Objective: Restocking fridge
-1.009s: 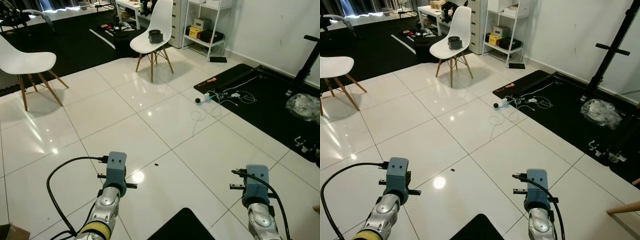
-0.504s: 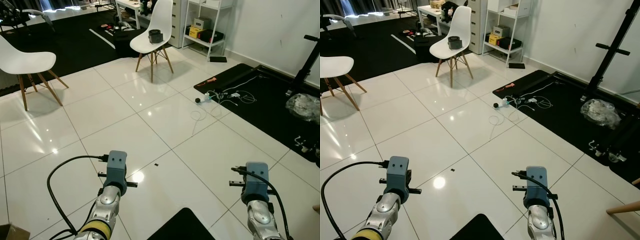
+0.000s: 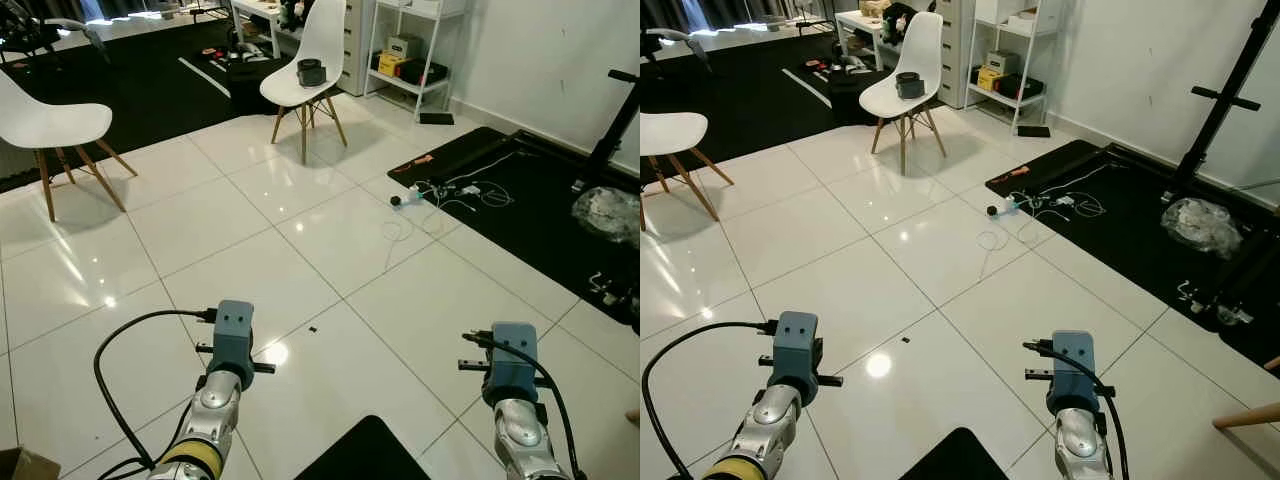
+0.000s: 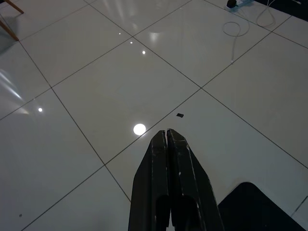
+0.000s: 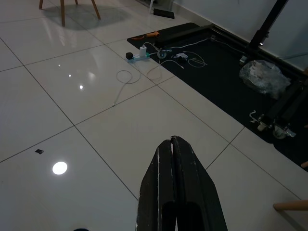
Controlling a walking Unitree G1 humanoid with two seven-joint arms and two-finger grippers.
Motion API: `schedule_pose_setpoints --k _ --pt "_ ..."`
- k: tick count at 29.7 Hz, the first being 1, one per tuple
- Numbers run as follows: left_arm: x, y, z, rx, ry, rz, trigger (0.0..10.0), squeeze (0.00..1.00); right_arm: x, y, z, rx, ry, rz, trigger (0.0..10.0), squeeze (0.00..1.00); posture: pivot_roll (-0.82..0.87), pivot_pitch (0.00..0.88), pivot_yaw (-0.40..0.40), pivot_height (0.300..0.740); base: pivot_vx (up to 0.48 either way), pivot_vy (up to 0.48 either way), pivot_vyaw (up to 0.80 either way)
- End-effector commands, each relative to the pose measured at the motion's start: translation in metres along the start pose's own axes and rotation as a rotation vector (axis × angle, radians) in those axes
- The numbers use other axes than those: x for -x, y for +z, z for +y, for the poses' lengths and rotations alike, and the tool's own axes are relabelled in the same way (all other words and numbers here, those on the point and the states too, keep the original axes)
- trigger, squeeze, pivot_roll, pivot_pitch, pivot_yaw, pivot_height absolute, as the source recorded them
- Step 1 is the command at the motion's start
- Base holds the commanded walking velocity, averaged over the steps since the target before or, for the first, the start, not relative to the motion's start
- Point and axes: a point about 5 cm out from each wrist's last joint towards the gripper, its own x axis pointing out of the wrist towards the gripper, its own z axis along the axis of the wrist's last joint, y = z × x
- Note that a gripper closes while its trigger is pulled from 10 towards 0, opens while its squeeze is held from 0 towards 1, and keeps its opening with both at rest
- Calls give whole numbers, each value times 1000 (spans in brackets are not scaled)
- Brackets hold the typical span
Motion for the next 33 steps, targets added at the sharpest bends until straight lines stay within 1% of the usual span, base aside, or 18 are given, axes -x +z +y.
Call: schedule_pose_setpoints --k 1,19,20,24,25,31,32,33 --pt "-1 1 -2 3 -1 -4 10000 0 0 -1 0 -3 -3 -1 10000 0 9 5 0 740 0 0 0" --pt "-1 1 -1 5 4 -4 10000 0 0 0 -1 -4 -4 -2 10000 0 10 7 0 740 0 0 0" --pt "1 -5 1 -2 9 22 10000 0 1 -3 -1 4 0 9 10000 0 10 7 -1 740 0 0 0" --pt "1 -5 1 -2 9 22 10000 0 1 -3 -1 4 0 9 10000 0 10 7 -1 740 0 0 0" --pt "7 -19 7 -7 29 85 10000 0 6 -15 -2 44 10 58 10000 0 11 8 -3 740 0 0 0" --pt "7 -19 7 -7 29 85 10000 0 6 -15 -2 44 10 58 10000 0 11 8 -3 740 0 0 0" --pt "12 -29 13 -13 44 125 10000 0 13 -28 -6 73 11 106 10000 0 10 13 -1 740 0 0 0" --pt "12 -29 13 -13 44 125 10000 0 13 -28 -6 73 11 106 10000 0 10 13 -1 740 0 0 0"
